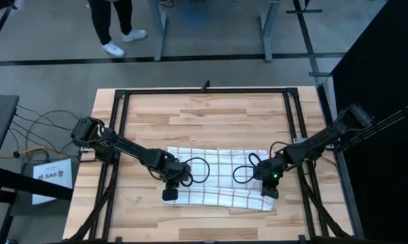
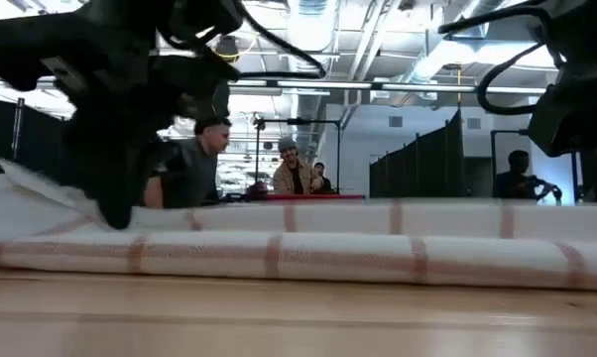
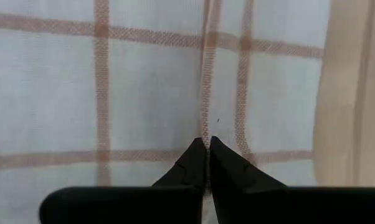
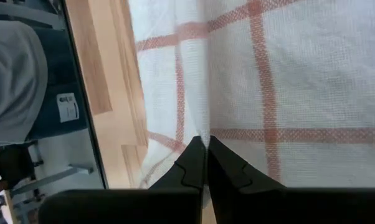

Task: Roll towel
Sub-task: Fold the towel

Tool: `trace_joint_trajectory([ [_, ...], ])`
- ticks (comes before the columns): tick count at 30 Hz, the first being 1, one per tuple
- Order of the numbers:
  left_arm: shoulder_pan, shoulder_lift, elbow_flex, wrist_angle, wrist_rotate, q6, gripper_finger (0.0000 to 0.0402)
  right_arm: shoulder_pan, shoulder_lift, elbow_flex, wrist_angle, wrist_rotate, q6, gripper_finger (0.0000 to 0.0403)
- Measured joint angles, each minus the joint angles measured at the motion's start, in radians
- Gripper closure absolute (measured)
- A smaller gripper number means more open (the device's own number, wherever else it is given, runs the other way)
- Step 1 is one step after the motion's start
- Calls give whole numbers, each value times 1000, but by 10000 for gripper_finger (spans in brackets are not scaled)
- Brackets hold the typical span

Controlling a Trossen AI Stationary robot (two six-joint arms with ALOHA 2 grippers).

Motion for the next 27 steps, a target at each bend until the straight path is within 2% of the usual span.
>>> trace_joint_trajectory([
  [4,1,-1,-37,24,-2,-72,394,-29,0,0,-37,12,-20,390],
  [12,1,-6,-34,34,3,-125,315,-112,0,0,-85,20,-93,301],
  [16,4,-14,13,-18,-11,-115,286,-123,-6,15,-151,-25,-110,272],
  [23,6,-14,152,-228,-204,-31,278,-123,-46,126,-349,5,-241,263],
  [27,-51,-15,224,-265,-195,-53,280,-36,-64,215,-319,31,-222,267],
])
